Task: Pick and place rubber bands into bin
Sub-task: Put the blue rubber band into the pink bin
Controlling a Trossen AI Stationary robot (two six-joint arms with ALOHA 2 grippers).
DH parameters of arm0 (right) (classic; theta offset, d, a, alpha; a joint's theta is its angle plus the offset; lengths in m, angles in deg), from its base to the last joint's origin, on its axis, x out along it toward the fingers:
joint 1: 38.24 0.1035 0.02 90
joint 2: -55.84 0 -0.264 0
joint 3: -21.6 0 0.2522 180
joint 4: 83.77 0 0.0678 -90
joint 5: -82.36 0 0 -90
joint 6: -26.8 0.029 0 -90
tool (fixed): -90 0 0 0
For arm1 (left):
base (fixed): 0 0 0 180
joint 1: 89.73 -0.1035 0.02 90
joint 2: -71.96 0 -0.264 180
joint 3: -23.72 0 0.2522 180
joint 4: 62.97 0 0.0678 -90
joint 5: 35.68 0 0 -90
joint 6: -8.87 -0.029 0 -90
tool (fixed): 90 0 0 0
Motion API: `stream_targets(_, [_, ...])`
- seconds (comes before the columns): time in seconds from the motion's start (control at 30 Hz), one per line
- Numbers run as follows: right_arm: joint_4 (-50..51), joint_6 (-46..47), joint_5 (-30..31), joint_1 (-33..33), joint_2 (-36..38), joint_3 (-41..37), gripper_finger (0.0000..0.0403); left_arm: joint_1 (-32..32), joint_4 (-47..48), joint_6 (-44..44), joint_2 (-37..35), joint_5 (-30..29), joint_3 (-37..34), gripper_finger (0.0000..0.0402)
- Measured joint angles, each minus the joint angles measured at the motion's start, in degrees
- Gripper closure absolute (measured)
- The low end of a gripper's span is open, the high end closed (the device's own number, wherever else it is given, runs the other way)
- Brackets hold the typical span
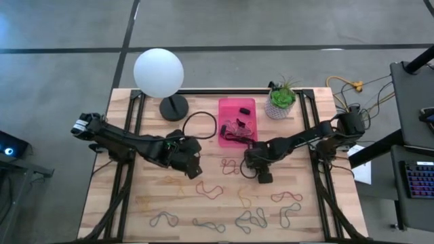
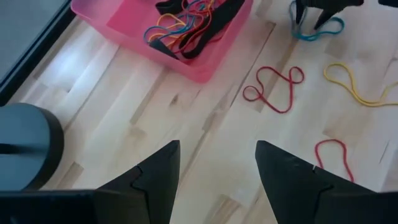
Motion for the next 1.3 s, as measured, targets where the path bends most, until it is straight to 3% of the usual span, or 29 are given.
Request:
stream_targets(0.17, [-1.71,0.02,1.48,0.09,0.02,0.11,0.0377,0.00,0.00,-0.07,-0.01,0.02,0.00,0.0207])
stream_targets(0.23, [-2.81,0.60,2.18,0.03,-0.20,0.16,0.0388,0.00,0.02,-0.09,-0.02,0.02,0.00,0.0207])
stream_targets(0.43, [-4.56,5.77,3.55,-0.32,0.35,2.18,0.0395,0.00,0.03,-0.11,-0.02,0.03,0.00,0.0207])
stream_targets(0.63, [-3.54,5.58,3.81,-0.76,3.07,9.53,0.0395,0.00,0.02,-0.55,-0.02,0.07,-0.04,0.0207])
stream_targets(0.93, [1.13,2.33,15.27,-2.72,5.77,19.55,0.0395,0.00,0.09,-0.63,-0.02,0.07,-0.13,0.0207])
stream_targets(1.17, [7.05,2.21,26.65,-9.69,7.13,23.28,0.0395,0.00,0.08,-0.61,-0.03,0.05,-0.17,0.0207])
stream_targets(1.3, [7.38,2.87,24.87,-16.07,7.04,23.00,0.0395,0.00,0.09,-0.61,-0.02,0.06,-0.17,0.0207])
